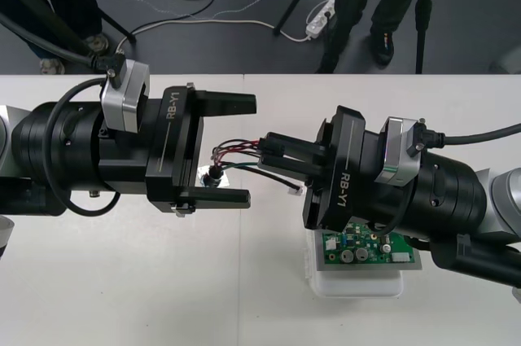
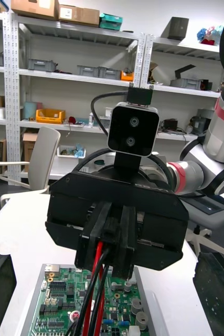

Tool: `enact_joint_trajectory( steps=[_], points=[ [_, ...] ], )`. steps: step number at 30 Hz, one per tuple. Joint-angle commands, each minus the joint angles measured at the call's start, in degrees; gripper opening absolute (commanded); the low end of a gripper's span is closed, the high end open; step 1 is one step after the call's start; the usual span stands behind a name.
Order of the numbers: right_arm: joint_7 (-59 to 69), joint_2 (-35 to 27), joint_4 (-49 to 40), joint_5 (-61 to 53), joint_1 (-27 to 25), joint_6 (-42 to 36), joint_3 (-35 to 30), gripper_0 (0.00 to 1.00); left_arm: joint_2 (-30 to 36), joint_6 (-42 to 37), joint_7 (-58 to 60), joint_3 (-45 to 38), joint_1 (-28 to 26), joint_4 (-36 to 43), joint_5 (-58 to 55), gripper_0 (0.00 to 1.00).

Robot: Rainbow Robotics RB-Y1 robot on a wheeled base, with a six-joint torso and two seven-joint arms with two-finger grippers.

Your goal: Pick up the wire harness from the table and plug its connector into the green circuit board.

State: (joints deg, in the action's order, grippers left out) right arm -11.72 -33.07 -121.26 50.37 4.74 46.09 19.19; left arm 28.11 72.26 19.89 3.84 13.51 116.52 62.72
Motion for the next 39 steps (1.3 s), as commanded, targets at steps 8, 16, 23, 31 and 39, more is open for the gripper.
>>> enact_joint_trajectory(
  steps=[8,16,23,31,39],
  points=[
    [-1.6,1.1,-2.3,0.2,1.7,-0.5,1.1,0.00,-1.0,1.9,-4.1,0.9,2.4,1.7,-1.3,1.00],
    [-1.6,1.1,-2.3,0.2,1.7,-0.5,1.1,0.00,-1.0,1.7,-4.5,0.9,2.6,1.7,-1.3,0.00],
    [-1.6,1.1,-2.3,0.2,1.6,-0.5,1.1,0.00,-1.0,1.6,-4.6,0.9,2.6,1.7,-1.5,0.00],
    [-1.6,1.1,-2.3,-0.1,1.7,-0.5,1.0,0.00,-1.0,1.5,-4.6,0.9,2.6,1.6,-1.4,0.00],
    [-1.3,0.8,-2.3,-0.4,1.6,-0.5,1.0,0.00,-1.0,1.4,-4.6,0.6,2.6,1.6,-1.5,0.00]
  ],
)
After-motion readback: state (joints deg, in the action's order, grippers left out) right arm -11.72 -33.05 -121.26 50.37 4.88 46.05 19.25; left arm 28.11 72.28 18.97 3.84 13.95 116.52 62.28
